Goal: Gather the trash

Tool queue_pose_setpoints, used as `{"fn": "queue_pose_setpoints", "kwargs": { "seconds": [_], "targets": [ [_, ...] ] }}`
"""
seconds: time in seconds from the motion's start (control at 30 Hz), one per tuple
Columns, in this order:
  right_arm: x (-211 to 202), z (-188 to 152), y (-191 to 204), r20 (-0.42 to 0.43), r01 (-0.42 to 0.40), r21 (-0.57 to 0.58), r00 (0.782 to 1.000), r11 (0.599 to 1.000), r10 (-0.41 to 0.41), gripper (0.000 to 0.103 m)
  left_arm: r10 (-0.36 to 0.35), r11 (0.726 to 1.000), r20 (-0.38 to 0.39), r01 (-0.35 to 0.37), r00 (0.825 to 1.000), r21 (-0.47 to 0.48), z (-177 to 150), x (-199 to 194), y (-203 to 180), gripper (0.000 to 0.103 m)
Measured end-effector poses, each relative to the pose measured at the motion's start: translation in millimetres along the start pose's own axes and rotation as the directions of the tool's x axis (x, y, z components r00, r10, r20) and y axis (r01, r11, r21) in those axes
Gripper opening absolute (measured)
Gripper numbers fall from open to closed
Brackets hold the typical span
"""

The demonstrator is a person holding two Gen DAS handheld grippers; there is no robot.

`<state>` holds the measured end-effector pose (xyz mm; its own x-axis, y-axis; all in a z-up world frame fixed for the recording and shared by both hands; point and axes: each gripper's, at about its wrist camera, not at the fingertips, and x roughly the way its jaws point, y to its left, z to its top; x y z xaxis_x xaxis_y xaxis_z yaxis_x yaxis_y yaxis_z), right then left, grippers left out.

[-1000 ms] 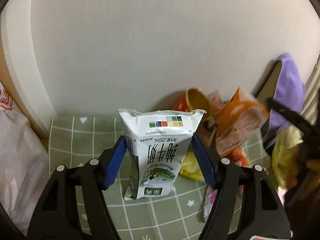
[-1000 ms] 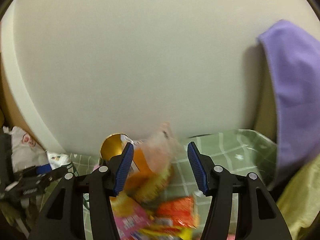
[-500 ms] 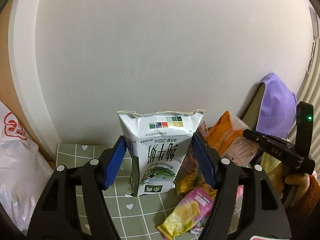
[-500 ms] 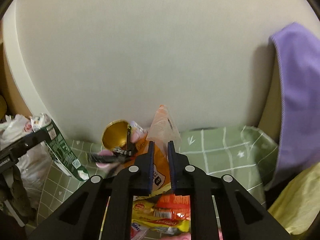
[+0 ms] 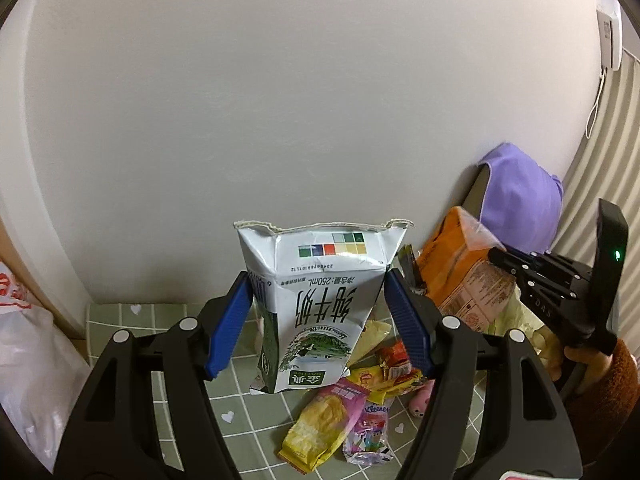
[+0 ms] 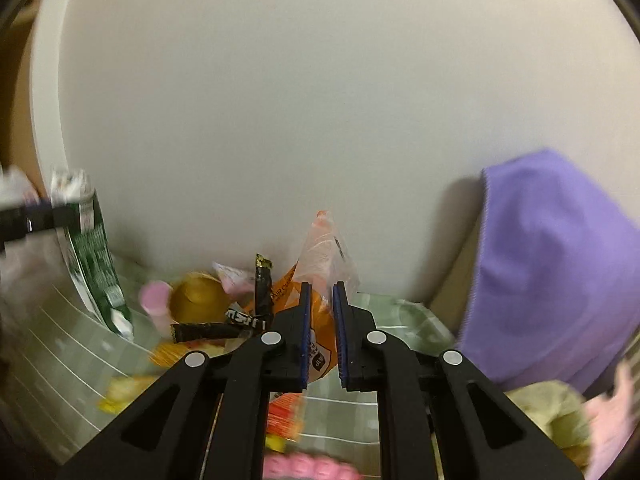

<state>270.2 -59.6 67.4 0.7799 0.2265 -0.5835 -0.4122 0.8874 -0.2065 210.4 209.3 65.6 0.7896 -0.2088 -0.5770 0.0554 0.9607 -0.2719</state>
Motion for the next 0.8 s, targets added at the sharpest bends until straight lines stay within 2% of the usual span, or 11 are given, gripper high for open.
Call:
{"fn": "queue_pose_setpoints", "kwargs": {
  "seconds": [0.07,0.1,0.17,0.27,0.4,0.47,0.5,0.6,0.7,0.73,0.8],
  "targets": [
    [0.1,-7.9,-3.5,-0.007,0.106,-0.022,0.994,0.994,-0.107,0.012,-0.037,0.999,-0.017,0.037,0.999,-0.009,-0.4,7.5,-2.7,0.064],
    [0.7,-14.3,-7.2,-0.022,0.169,-0.041,0.985,0.985,-0.17,0.012,-0.059,0.998,-0.026,0.058,0.998,-0.013,-1.9,12.8,-5.2,0.064],
    [6.4,-29.2,-8.0,-0.066,0.238,-0.108,0.967,0.965,-0.246,0.012,-0.09,0.996,-0.047,0.089,0.995,-0.013,-6.9,22.3,-11.5,0.064],
    [18.6,-57.6,-8.1,-0.184,0.105,-0.049,0.977,0.993,-0.112,0.012,-0.108,0.994,-0.097,0.107,0.989,-0.007,-20.5,38.3,-18.0,0.064],
    [28.1,-81.6,-19.7,-0.234,0.037,0.114,0.972,0.993,-0.009,0.012,-0.077,0.997,-0.132,0.076,0.988,-0.011,-34.4,48.7,-14.5,0.064],
    [22.1,-86.1,-33.9,-0.209,-0.001,0.223,0.977,0.975,0.049,0.012,-0.072,0.997,-0.13,0.068,0.989,-0.036,-36.3,48.7,-9.2,0.064],
    [16.5,-83.6,-36.4,-0.196,-0.006,0.24,0.979,0.971,0.054,0.012,-0.075,0.996,-0.126,0.069,0.989,-0.053,-36.7,48.3,-6.4,0.064],
    [-8.8,-74.0,-53.2,-0.092,-0.074,0.338,0.99,0.938,0.111,0.012,-0.086,0.994,-0.114,0.078,0.99,-0.077,-38.3,46.3,-3.4,0.064],
    [-23.5,-66.7,-62.5,-0.011,-0.159,0.425,0.983,0.891,0.181,0.012,-0.083,0.994,-0.121,0.074,0.989,-0.078,-40.0,47.3,-5.3,0.064],
    [-22.8,-66.7,-64.5,0.0,-0.189,0.448,0.978,0.874,0.211,0.012,-0.084,0.994,-0.124,0.074,0.989,-0.081,-41.0,47.7,-5.1,0.064],
    [-14.4,-69.6,-62.1,-0.034,-0.195,0.428,0.972,0.882,0.231,0.015,-0.08,0.994,-0.123,0.07,0.989,-0.082,-41.1,48.4,-6.5,0.064]
  ]
}}
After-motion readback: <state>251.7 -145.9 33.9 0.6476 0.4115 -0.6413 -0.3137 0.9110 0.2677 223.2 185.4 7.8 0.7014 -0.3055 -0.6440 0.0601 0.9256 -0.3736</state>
